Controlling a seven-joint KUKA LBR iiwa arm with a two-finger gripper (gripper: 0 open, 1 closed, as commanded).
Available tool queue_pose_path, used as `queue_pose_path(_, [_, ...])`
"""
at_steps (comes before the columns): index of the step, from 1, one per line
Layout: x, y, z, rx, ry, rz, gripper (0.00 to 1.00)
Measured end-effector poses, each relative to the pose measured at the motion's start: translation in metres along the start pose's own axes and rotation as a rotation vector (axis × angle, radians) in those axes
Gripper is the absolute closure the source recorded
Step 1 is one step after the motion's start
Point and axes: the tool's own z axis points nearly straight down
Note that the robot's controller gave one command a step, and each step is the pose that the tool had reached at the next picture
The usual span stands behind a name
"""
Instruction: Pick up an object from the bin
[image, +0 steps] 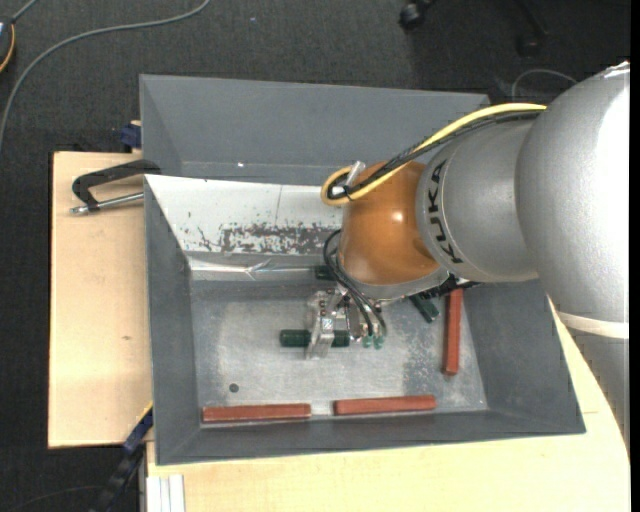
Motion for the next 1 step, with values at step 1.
queue_pose_path(1, [0.0549,-0.0482,-0.1988,0.003,-0.013,-0.273,1.00])
